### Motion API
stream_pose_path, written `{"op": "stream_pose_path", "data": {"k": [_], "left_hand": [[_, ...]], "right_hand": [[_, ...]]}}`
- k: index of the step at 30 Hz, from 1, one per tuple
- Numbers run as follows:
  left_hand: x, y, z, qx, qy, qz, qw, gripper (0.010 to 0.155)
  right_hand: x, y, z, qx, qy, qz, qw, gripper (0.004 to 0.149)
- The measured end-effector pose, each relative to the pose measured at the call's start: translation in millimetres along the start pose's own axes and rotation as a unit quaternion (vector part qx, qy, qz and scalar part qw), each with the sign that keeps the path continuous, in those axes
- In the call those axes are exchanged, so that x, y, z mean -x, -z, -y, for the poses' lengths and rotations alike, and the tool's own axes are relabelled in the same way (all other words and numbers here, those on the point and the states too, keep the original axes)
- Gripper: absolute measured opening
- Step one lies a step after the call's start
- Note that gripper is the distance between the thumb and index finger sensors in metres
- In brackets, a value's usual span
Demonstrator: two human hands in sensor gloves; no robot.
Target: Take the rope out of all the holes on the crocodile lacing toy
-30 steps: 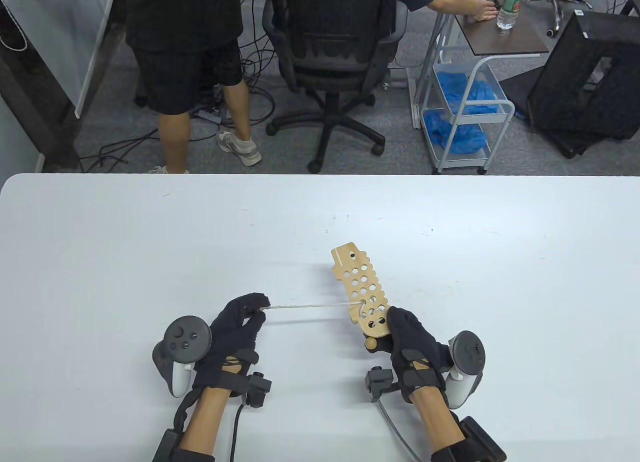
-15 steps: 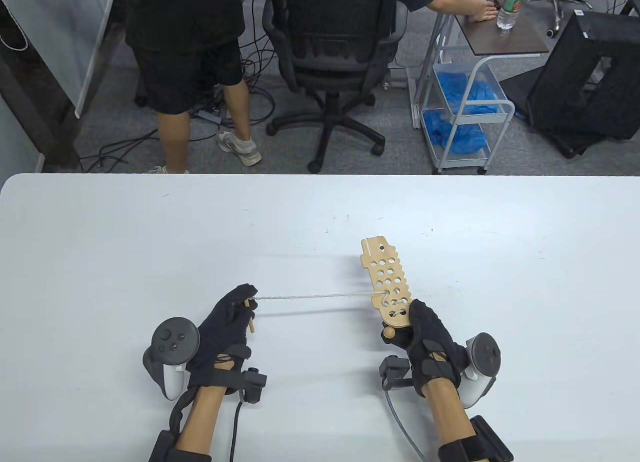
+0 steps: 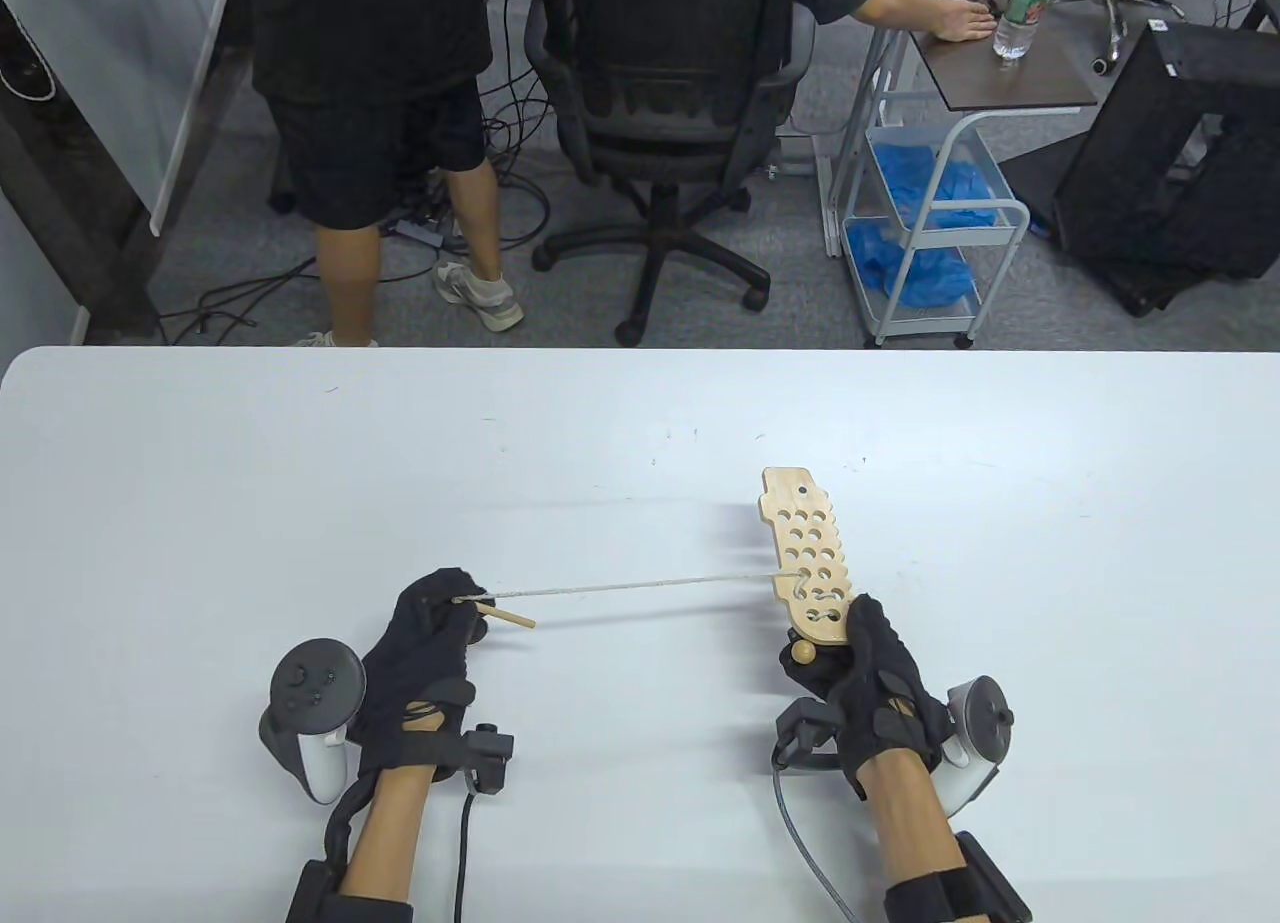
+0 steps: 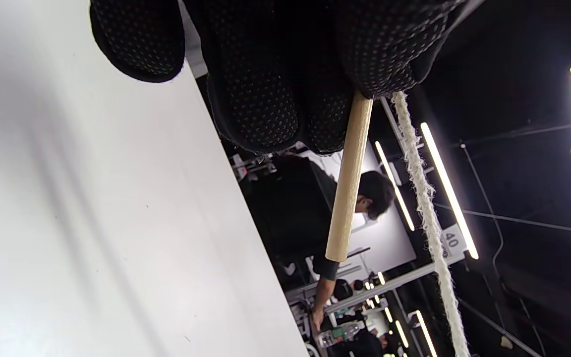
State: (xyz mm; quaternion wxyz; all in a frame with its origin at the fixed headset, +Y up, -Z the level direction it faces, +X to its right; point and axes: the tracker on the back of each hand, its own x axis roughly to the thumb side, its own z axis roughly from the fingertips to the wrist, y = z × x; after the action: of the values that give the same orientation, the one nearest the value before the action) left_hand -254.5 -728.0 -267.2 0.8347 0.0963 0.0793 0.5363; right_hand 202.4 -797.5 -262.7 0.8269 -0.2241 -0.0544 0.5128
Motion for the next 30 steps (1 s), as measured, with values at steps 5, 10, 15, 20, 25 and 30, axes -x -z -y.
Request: {"op": "stream_pose_path", "data": {"k": [5,10,15,20,25,30], "left_hand": [[7,2,-5,-0.009,-0.016,-0.022,1.000,0.046],[15,2,-12,-0.031,-0.048,-0.048,0.997,0.045],[22,3,-16,-0.035,-0.081,-0.067,0.994,0.046],[26,2,-18,-0.039,-0.100,-0.077,0.991,0.046],[30,2,-20,-0.040,-0.118,-0.088,0.988,0.046],[33,3,-19,-0.037,-0.135,-0.095,0.986,0.045]], "right_hand": [[0,1,2,0.002,0.012,-0.004,1.000,0.050],[1,1,3,0.006,0.026,-0.010,1.000,0.050],[1,0,3,0.006,0.039,-0.015,0.999,0.050],[0,0,4,0.009,0.046,-0.016,0.999,0.050],[1,0,7,0.017,0.066,-0.023,0.997,0.050],[2,0,7,0.019,0.077,-0.029,0.996,0.050]]}}
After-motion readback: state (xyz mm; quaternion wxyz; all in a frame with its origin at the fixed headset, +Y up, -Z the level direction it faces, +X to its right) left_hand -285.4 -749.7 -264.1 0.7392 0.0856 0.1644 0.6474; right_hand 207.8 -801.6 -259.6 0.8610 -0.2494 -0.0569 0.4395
